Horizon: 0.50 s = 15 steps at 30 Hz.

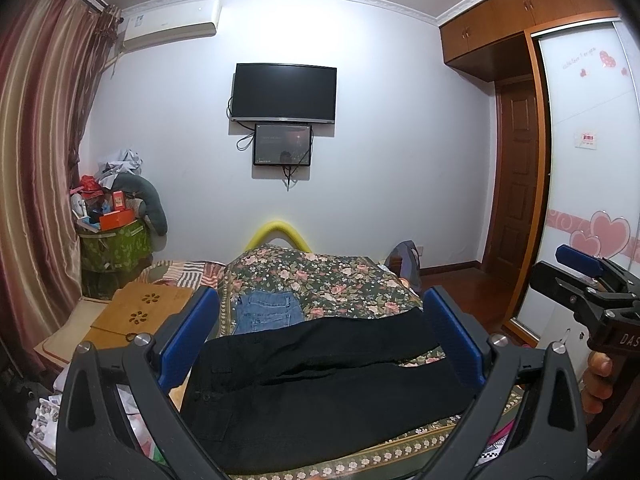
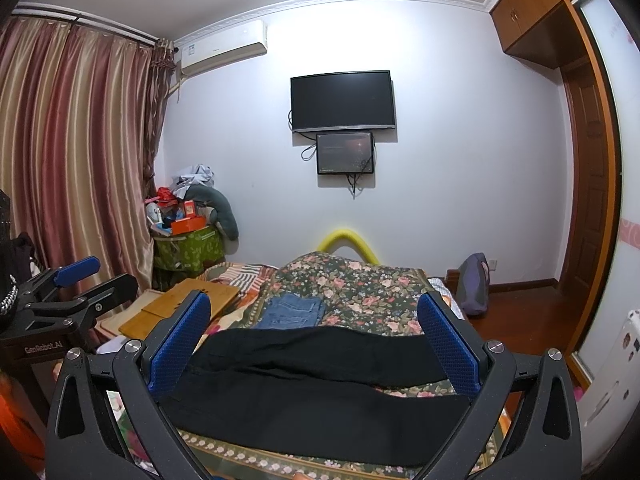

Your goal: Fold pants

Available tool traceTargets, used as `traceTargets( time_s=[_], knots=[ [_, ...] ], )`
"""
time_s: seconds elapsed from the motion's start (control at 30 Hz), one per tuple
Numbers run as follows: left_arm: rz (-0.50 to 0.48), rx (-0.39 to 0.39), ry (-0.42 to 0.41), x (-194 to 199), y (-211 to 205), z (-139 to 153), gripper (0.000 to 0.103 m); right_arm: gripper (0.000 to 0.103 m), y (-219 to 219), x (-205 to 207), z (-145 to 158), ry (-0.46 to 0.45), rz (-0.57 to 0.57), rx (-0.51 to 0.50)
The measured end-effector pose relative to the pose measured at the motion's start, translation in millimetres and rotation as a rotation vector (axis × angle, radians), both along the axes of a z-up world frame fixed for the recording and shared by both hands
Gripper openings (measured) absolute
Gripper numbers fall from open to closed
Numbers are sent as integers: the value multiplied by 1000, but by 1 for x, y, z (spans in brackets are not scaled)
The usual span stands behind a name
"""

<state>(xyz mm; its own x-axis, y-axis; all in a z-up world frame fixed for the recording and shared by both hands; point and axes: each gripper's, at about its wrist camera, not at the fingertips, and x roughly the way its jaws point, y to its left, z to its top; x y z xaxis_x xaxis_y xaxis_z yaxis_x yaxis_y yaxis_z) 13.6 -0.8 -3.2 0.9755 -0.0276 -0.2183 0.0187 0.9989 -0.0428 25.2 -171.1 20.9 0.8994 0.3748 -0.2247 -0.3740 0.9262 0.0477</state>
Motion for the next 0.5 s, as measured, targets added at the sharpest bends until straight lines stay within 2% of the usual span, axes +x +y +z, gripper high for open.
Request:
traceTargets(
  time_s=[0.5],
  knots=[
    [4, 2, 20, 13, 2, -3, 103, 103, 1, 11, -4, 31, -2, 3]
  ],
)
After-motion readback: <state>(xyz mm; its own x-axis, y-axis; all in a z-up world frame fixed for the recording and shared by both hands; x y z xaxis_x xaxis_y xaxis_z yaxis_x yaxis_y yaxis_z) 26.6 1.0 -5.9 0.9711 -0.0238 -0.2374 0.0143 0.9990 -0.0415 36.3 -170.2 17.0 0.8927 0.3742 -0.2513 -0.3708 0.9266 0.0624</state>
